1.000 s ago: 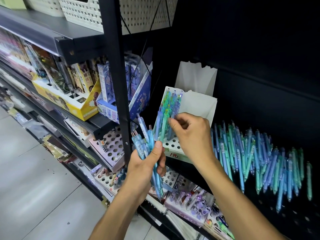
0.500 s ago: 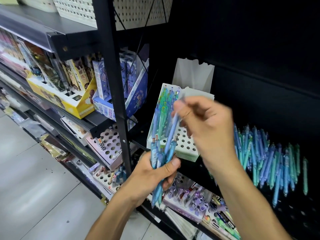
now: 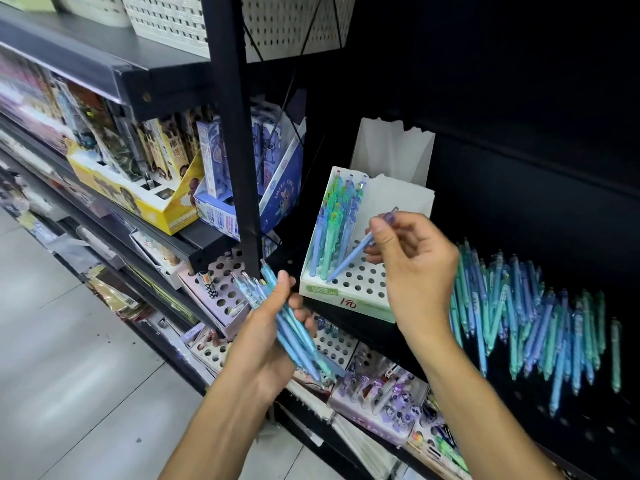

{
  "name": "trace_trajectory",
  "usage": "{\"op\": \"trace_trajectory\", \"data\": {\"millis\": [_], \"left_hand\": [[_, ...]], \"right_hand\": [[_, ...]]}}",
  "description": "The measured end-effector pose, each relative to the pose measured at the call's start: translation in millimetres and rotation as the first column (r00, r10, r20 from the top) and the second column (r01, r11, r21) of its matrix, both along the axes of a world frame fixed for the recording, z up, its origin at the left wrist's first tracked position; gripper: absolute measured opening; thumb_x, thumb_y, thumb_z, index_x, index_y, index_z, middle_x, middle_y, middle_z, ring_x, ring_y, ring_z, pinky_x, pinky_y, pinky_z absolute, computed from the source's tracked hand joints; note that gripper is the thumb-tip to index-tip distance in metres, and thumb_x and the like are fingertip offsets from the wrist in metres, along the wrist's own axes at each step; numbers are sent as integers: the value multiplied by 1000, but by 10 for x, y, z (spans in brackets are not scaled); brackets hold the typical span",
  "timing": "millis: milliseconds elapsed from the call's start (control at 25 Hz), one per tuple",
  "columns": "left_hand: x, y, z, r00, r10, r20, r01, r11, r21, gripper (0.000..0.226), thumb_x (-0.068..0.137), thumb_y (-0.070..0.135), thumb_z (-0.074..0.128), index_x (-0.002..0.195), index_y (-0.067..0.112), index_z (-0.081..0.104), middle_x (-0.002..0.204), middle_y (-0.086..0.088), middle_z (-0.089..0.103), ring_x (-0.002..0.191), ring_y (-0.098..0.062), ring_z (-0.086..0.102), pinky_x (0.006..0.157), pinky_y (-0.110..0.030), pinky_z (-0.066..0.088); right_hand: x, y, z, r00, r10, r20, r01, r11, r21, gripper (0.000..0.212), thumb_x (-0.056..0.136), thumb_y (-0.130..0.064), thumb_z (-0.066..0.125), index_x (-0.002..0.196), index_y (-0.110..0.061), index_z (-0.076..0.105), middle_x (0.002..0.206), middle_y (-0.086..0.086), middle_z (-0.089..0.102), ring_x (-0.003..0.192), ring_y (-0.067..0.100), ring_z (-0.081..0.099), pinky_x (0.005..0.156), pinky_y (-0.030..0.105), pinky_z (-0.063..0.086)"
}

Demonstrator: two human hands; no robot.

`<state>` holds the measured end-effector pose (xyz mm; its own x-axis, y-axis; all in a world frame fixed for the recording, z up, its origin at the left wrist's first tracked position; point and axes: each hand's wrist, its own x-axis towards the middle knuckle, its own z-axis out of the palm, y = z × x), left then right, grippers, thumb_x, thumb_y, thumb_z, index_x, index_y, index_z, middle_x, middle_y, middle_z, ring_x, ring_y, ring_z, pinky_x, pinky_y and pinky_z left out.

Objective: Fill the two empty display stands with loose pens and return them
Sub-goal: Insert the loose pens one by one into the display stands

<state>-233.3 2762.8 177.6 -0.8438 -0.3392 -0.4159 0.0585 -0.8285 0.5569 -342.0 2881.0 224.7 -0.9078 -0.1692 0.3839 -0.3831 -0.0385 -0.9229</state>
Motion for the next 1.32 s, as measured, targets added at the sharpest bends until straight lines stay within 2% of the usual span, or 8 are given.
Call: {"op": "trace_trajectory", "data": {"millis": [280,480,600,680,800,960,1120,1320], "left_hand": [[18,-36,-10,1000,5,-4,-5,996,92,15,87,26,67,83,14,61,65,2,52,52,-9,50,52,-24,54],[5,-15,24,1000,-9,-8,9,997,81,4,90,15,63,90,11,61,67,0,49,54,-11,45,51,-24,50],[-1,27,98,997,-51,-60,57,992,109,21,84,7,57,104,10,59,69,-2,49,54,-12,44,49,-24,47],[4,46,132,989,-101,-106,113,987,114,27,81,4,56,108,10,59,69,-3,50,51,-11,43,45,-23,46],[33,75,183,955,-213,-207,227,973,47,26,83,6,65,107,9,58,71,-5,51,45,-10,42,41,-21,43],[47,208,258,941,-305,-147,270,938,-219,18,86,15,65,98,4,57,67,-7,53,46,-13,42,43,-24,41],[8,263,275,929,-349,-122,300,904,-304,11,89,15,62,91,7,54,70,-8,51,49,-14,43,46,-25,42],[-40,375,265,932,-332,-144,304,934,-189,14,90,13,62,101,6,57,71,-9,53,50,-14,45,47,-26,45]], "right_hand": [[-55,-38,22,990,-35,-135,52,992,119,5,89,-24,73,86,-25,70,76,-5,71,71,18,70,66,44,60],[-38,-61,-45,992,22,-124,12,965,261,7,87,-24,75,86,-18,72,71,-9,69,64,5,65,64,27,58],[-57,-136,-10,987,92,-129,-29,905,423,18,85,-31,77,81,-14,71,65,-9,66,56,4,58,54,19,49],[-35,-117,13,981,14,-194,88,857,507,26,84,-44,75,82,-19,67,66,-11,64,57,5,57,54,20,46],[156,3,12,964,-61,-260,168,897,409,29,86,-49,71,84,-20,64,69,-9,61,56,7,53,53,21,42],[316,66,76,953,262,154,-297,910,290,17,84,-36,77,90,-22,72,74,-2,69,49,16,63,53,30,52],[151,133,97,856,287,429,-368,922,118,19,75,-24,86,87,-15,74,80,7,67,56,22,61,66,44,55],[135,176,166,865,208,458,-294,947,126,5,85,-10,75,83,-5,74,74,5,69,52,11,58,46,21,44]]}}
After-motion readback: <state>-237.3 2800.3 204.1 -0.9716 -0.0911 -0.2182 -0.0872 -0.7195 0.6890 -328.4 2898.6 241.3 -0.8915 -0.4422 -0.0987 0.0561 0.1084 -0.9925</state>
